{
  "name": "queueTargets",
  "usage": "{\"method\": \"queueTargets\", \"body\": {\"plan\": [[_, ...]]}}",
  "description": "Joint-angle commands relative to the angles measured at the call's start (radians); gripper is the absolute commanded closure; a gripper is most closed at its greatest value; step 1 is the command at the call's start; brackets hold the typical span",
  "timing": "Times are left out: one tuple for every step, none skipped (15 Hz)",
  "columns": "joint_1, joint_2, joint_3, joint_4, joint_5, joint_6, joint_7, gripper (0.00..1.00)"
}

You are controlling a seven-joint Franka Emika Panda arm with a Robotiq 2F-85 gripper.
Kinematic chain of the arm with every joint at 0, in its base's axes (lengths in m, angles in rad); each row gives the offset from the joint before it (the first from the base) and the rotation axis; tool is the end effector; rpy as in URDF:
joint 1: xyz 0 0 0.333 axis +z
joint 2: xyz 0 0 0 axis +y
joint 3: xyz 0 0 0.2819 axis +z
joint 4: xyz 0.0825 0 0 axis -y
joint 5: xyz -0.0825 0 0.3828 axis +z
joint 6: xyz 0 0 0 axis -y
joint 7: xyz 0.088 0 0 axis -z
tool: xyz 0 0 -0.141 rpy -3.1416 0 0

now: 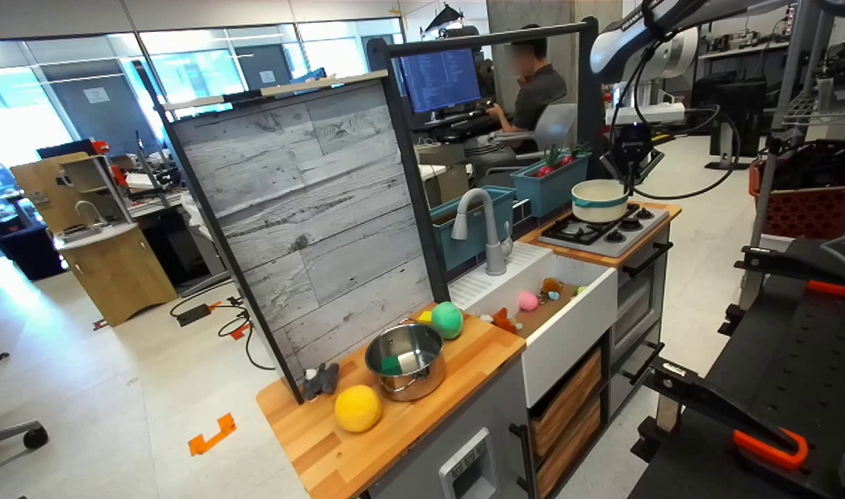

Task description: Remove the white pot from the sink and place it on the stove

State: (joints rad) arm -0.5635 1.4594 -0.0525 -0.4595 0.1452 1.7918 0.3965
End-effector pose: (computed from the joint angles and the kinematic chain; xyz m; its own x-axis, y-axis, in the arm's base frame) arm 0.6314 -0.3995 0.0790 0.5277 -0.8361 -0.1496 -0.8476 -0.5298 -0.0287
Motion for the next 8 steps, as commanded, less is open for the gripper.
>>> {"method": "queueTargets", "body": {"plan": [[-0.002,0.025,-0.005,0.043,0.01,-0.041,0.035,0.98],[-0.001,0.029,-0.009,0.046,0.008,-0.036,0.046,0.98],[0.001,0.035,-0.015,0.052,0.006,-0.015,0.07,0.98],[0.002,0.041,-0.02,0.057,0.005,0.007,0.099,0.98],[0.005,0.047,-0.03,0.064,0.0,0.041,0.13,0.98],[0.006,0.042,-0.036,0.054,-0.001,0.06,0.154,0.98],[0.005,0.036,-0.04,0.045,-0.001,0.076,0.172,0.98],[0.005,0.033,-0.044,0.04,-0.001,0.082,0.188,0.98]]}}
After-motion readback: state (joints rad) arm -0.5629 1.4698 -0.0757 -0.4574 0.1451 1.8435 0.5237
